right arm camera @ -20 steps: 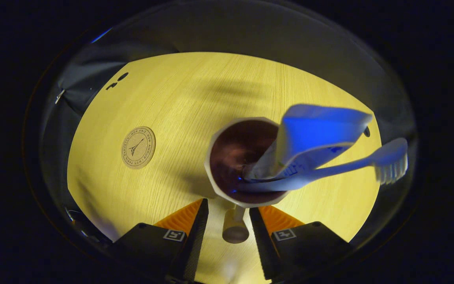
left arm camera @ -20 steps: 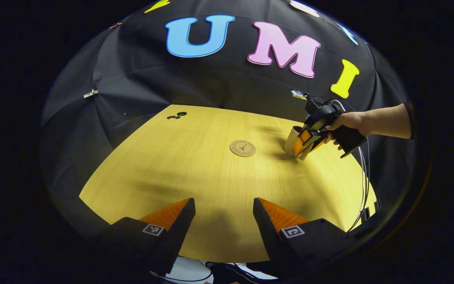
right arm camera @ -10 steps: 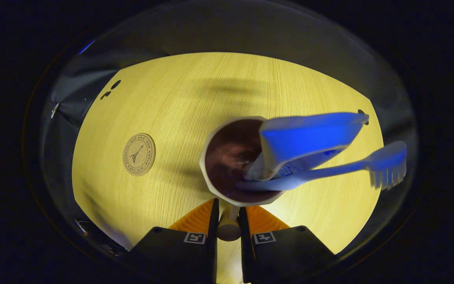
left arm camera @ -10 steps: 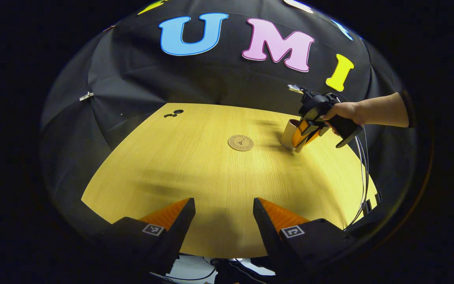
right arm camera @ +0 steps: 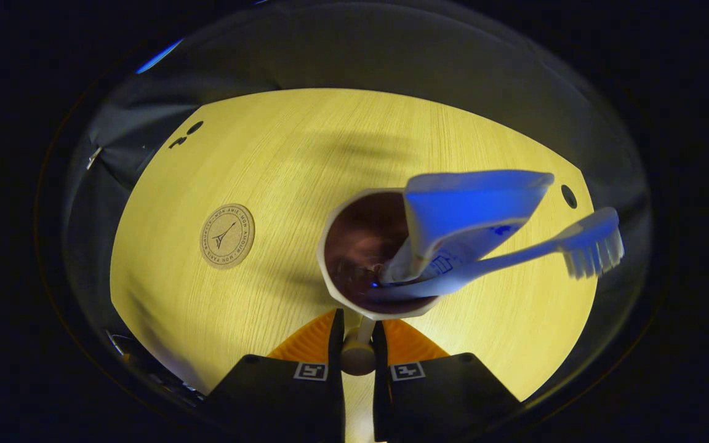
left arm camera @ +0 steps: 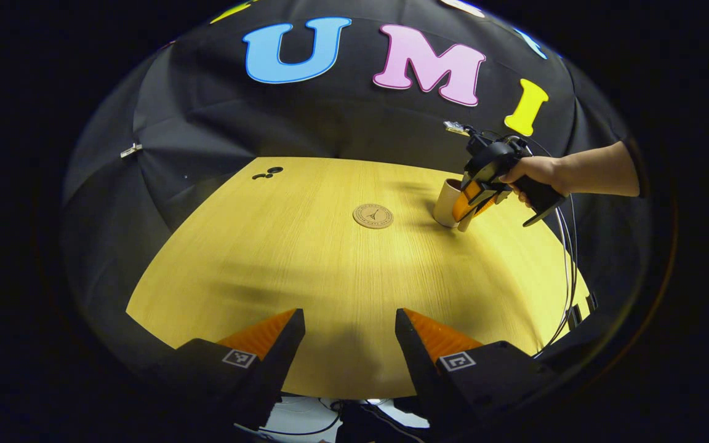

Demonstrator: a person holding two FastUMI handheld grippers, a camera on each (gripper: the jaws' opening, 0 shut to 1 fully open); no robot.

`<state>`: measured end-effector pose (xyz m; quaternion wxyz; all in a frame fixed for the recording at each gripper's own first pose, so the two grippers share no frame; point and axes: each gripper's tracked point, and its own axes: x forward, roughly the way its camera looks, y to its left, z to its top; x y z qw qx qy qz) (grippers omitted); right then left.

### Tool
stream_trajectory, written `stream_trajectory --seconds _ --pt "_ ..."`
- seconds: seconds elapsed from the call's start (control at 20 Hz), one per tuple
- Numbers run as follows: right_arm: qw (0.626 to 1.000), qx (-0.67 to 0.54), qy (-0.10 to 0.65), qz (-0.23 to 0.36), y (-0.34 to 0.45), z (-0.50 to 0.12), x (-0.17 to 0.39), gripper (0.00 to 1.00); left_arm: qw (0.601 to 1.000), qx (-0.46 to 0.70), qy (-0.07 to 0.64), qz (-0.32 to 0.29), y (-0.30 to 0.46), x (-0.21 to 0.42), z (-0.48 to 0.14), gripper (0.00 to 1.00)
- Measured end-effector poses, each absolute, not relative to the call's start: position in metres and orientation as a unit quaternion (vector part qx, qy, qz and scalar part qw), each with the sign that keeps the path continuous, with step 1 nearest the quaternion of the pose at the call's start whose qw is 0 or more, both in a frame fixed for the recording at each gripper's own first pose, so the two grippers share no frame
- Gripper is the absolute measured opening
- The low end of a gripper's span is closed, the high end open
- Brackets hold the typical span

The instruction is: Put the toothbrush and toothpaste on the desktop into the cup, then pick up the cup and place it on the coaster on the desktop.

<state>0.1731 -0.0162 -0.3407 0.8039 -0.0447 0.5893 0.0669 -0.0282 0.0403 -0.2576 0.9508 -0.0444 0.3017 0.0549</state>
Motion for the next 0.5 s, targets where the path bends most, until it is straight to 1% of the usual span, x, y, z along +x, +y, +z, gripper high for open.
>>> stream_trajectory --seconds 0.15,0.3,0.5 --pt "0.812 -0.064 0.577 0.068 -0.014 -0.339 0.175 0.22 0.951 -0.044 0.300 0.052 0.039 -0.027 -0.259 0.92" --pt "0.813 -0.048 0.576 0.076 -0.003 -0.328 0.177 0.22 0.950 -0.048 0.303 0.050 0.040 -0.027 -0.264 0.92" --pt "0.817 -0.065 0.564 0.096 0.017 -0.314 0.186 0.22 0.951 -0.050 0.299 0.053 0.046 -0.024 -0.264 0.92"
